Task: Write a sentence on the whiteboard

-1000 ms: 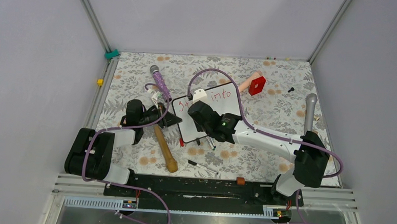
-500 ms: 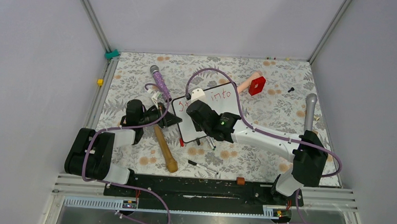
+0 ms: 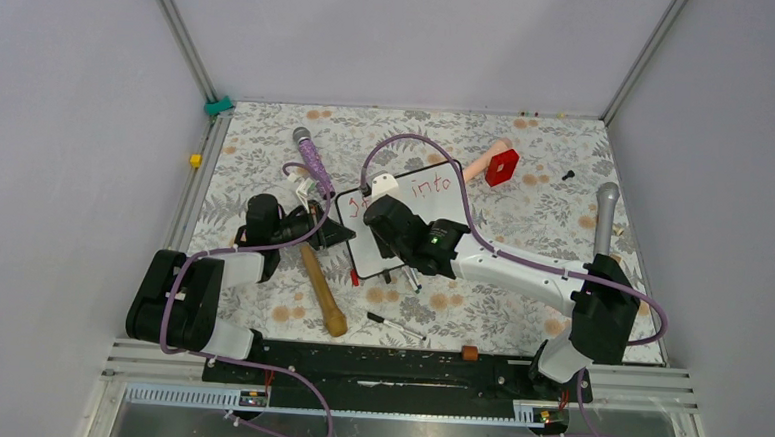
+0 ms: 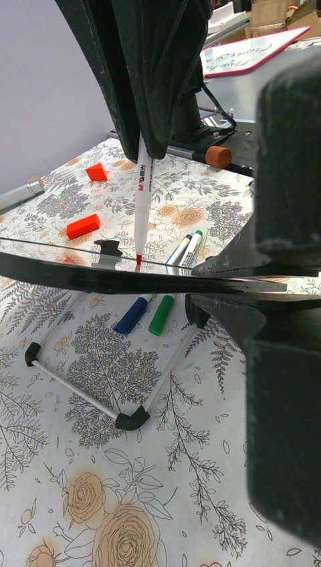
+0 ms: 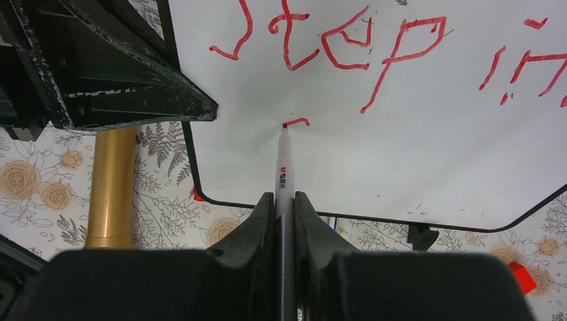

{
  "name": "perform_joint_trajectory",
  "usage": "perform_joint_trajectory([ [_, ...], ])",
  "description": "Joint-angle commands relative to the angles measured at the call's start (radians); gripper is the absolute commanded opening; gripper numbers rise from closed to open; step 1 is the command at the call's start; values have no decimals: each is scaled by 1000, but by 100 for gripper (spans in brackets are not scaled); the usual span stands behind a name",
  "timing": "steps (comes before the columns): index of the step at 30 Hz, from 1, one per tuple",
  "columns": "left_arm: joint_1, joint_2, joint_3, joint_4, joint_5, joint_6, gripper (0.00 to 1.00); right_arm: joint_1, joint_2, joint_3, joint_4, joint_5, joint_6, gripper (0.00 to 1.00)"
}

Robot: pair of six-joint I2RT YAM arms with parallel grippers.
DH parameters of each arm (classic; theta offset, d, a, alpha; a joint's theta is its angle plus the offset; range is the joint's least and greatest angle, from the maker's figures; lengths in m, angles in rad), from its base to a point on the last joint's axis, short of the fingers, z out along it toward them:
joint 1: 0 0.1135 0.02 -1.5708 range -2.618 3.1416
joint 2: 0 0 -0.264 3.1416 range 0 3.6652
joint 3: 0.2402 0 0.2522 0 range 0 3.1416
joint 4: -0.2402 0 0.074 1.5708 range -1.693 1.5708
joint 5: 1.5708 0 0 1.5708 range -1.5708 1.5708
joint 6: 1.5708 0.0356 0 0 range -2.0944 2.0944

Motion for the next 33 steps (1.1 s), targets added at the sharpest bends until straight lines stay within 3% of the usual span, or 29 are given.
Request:
perform_joint_trajectory([
  [1, 4, -13, 17, -33, -77, 36, 0, 8, -5, 1, -15, 10, -12, 0],
  [19, 5, -15, 18, -37, -80, 36, 0, 8, -11, -15, -43, 100, -32, 0],
  [33, 4, -15, 19, -40, -81, 38, 0, 9, -7, -27, -55, 30, -34, 0],
])
